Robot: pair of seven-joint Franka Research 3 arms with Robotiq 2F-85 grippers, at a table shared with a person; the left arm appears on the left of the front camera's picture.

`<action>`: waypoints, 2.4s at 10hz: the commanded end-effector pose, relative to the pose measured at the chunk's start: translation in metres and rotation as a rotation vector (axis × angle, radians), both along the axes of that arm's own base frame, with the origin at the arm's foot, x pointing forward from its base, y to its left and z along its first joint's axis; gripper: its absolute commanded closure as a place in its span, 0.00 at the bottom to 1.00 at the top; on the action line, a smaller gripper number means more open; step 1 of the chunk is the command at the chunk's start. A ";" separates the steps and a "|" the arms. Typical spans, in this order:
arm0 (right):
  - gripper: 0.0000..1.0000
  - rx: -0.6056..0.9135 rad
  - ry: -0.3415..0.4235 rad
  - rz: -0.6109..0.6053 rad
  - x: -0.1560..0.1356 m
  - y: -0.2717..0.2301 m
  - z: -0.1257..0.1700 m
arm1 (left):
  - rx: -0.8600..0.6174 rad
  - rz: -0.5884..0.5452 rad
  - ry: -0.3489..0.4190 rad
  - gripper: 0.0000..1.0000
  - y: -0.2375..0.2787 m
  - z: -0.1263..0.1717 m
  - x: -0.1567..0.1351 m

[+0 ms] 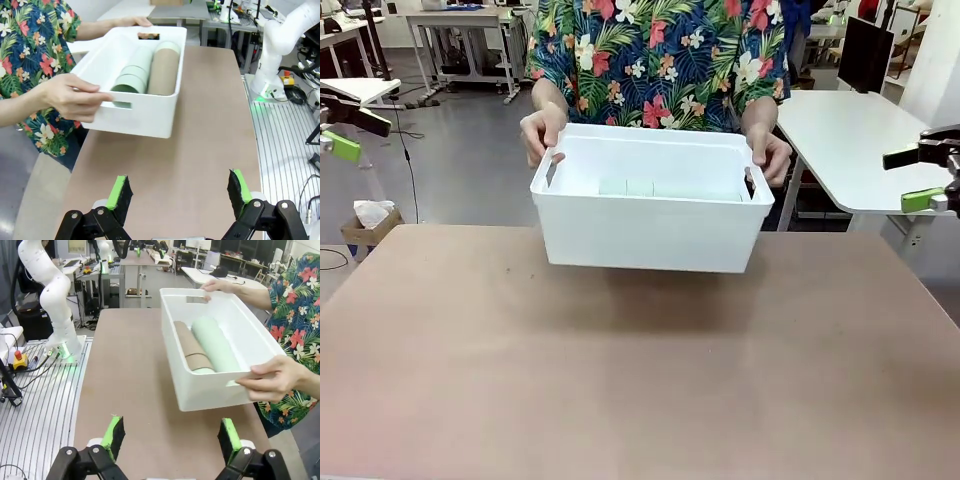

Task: Stack the cups and store them in the basket.
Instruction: Place the stack of Reusable plastic cups into the Pantry Basket.

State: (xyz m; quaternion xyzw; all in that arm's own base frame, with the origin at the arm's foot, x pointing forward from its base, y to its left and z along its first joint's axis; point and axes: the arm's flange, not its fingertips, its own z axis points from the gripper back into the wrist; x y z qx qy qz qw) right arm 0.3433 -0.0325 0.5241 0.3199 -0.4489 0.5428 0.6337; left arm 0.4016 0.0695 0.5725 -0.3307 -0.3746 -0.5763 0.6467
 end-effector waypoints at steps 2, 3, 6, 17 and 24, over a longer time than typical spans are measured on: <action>0.00 0.015 0.011 -0.007 -0.001 0.001 0.005 | -0.007 0.000 0.005 0.00 -0.002 0.002 -0.002; 0.00 0.015 0.011 -0.007 -0.001 0.001 0.005 | -0.007 0.000 0.005 0.00 -0.002 0.002 -0.002; 0.00 0.015 0.011 -0.007 -0.001 0.001 0.005 | -0.007 0.000 0.005 0.00 -0.002 0.002 -0.002; 0.00 0.015 0.011 -0.007 -0.001 0.001 0.005 | -0.007 0.000 0.005 0.00 -0.002 0.002 -0.002; 0.00 0.015 0.011 -0.007 -0.001 0.001 0.005 | -0.007 0.000 0.005 0.00 -0.002 0.002 -0.002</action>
